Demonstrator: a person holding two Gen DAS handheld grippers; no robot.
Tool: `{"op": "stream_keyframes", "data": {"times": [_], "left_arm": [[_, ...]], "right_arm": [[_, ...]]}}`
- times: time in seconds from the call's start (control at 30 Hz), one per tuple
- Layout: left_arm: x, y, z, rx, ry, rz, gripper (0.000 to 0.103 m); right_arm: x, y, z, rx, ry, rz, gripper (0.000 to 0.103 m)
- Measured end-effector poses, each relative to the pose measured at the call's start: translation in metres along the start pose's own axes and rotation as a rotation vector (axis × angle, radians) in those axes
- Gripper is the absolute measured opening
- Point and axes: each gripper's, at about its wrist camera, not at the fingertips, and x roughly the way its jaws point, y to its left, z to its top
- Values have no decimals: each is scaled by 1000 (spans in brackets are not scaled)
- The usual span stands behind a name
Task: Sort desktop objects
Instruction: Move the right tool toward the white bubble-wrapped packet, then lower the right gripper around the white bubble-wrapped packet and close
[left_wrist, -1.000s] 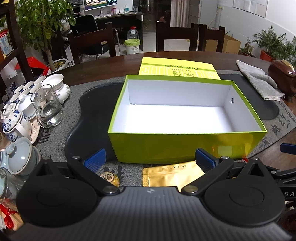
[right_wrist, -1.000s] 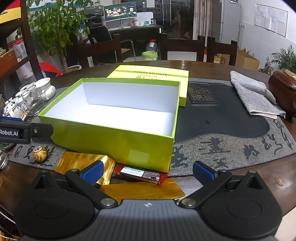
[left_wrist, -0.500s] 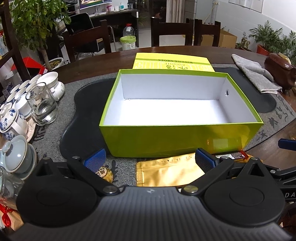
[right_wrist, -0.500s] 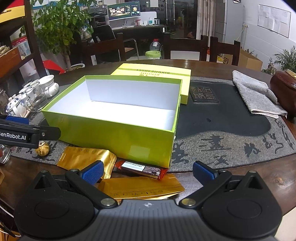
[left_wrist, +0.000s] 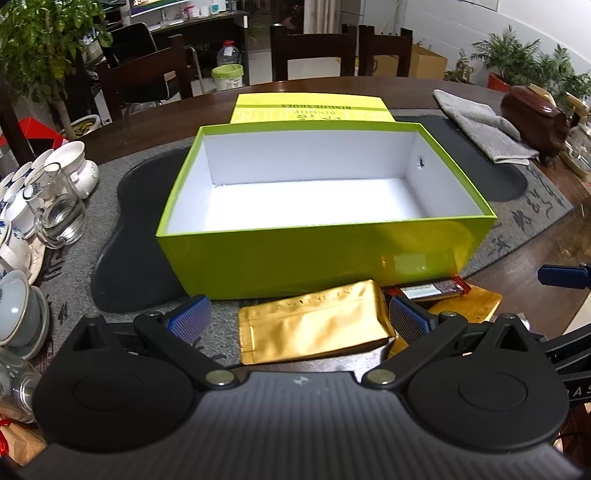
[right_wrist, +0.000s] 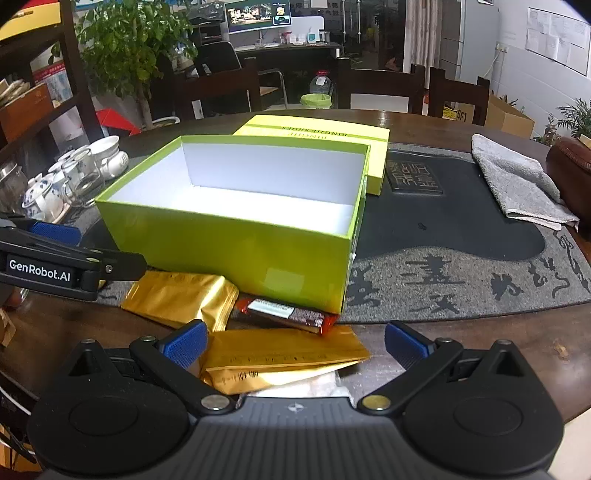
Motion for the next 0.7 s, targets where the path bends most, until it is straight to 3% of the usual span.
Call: {"op": "stream_keyframes", "data": {"times": [0.37,0.7], "left_arm": [[-1,-16,-8,55,18,-76,103],[0,-36,-18,148,53,-190,103]], "right_arm": [[-5,-14,-15,-10,40,-25,103],[-8,-35,-19,39,53,-38,103]]}}
